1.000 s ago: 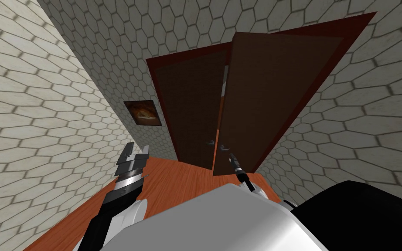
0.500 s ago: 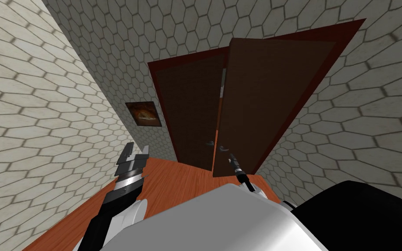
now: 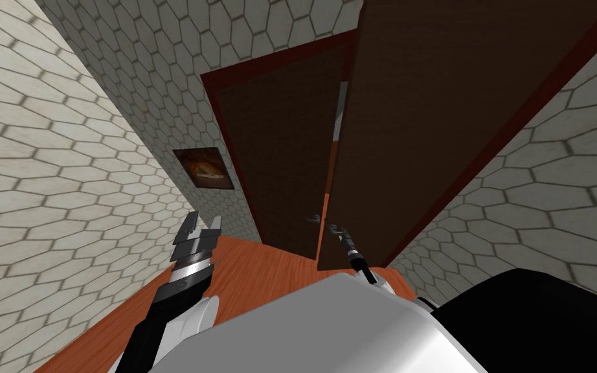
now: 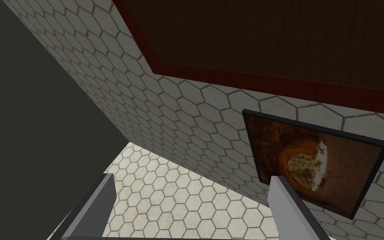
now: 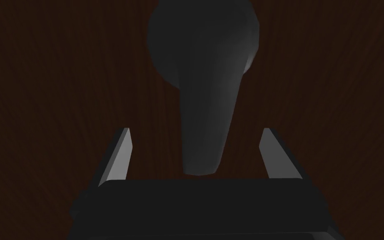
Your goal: Pull the door open
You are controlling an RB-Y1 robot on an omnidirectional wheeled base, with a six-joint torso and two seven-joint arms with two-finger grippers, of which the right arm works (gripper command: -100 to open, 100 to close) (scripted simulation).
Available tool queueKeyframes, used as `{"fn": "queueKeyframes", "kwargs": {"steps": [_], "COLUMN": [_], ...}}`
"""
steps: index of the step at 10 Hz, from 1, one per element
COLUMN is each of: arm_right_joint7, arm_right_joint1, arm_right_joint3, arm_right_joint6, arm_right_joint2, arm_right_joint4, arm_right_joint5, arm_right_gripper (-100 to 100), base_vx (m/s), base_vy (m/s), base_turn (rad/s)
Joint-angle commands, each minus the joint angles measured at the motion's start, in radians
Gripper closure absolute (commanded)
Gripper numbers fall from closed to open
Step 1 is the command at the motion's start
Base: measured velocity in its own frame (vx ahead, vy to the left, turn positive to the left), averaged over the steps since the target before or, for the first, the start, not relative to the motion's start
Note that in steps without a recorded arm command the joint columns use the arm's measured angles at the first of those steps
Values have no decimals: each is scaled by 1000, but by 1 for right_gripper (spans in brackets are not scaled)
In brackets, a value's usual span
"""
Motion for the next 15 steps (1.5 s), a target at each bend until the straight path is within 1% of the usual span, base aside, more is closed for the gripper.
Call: {"fn": "queueKeyframes", "kwargs": {"steps": [1, 6, 10, 15], "arm_right_joint7": [-1, -1, 2, 6], "arm_right_joint1": [1, 1, 2, 1], "arm_right_joint3": [0, 0, 25, 71], "arm_right_joint6": [0, 0, 3, 8], "arm_right_joint2": [0, 0, -5, -15], "arm_right_joint4": [0, 0, -7, -24], "arm_right_joint5": [0, 0, -16, -46], "arm_right_gripper": [100, 100, 100, 100], "base_vx": [-15, -20, -169, -226], "base_vy": [-1, 2, -41, -76], "base_turn": [-16, -1, 153, 244]}}
